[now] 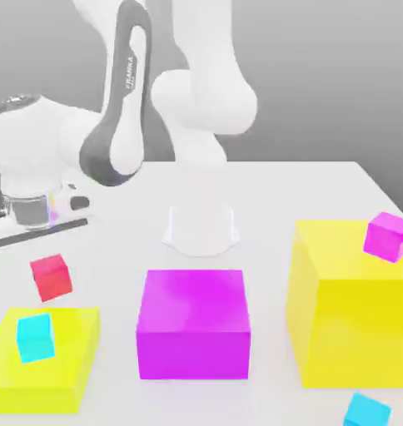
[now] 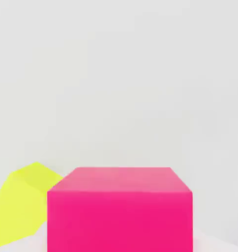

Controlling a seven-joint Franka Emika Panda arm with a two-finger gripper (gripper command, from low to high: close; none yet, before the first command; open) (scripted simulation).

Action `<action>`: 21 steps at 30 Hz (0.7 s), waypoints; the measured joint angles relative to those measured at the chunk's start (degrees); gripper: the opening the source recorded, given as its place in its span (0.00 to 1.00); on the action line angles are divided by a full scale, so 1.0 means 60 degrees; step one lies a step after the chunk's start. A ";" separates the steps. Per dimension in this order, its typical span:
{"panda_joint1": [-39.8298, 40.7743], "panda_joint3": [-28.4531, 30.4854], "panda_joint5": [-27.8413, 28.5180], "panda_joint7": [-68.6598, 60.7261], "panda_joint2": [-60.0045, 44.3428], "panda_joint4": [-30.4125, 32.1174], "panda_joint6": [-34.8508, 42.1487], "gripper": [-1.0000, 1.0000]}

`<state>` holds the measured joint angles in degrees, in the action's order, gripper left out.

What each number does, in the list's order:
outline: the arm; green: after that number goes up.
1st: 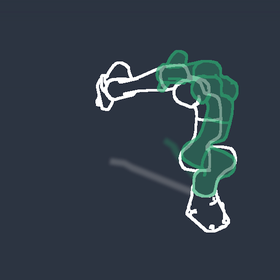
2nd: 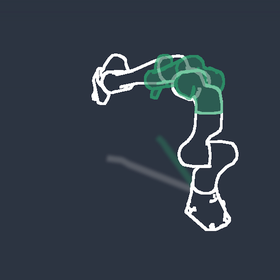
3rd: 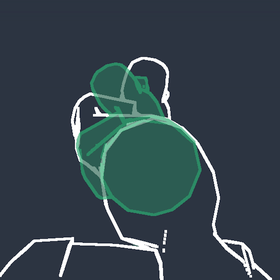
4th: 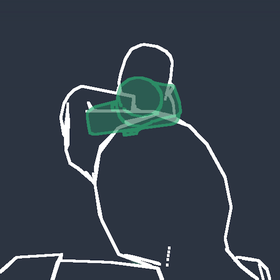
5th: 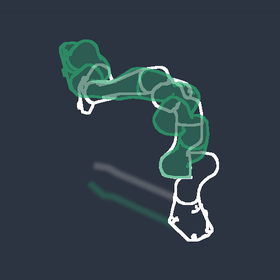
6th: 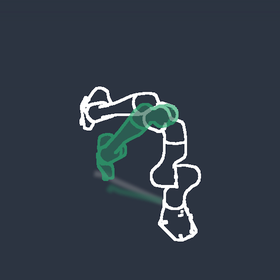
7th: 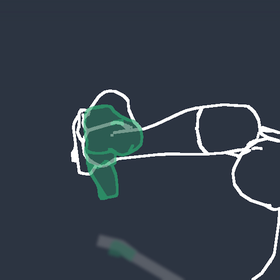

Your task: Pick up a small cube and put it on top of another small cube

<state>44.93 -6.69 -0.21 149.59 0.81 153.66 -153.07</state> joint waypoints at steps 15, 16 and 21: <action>-0.0981 -0.0180 0.0357 -0.0731 -0.1249 -0.1882 0.0661 1.00; -0.0981 -0.0180 0.0357 -0.0731 -0.1249 -0.1882 0.0661 1.00; -0.0966 -0.0188 0.0268 -0.0800 -0.0845 -0.1952 0.1146 1.00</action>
<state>39.13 -7.82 1.40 144.79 -4.27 141.94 -146.20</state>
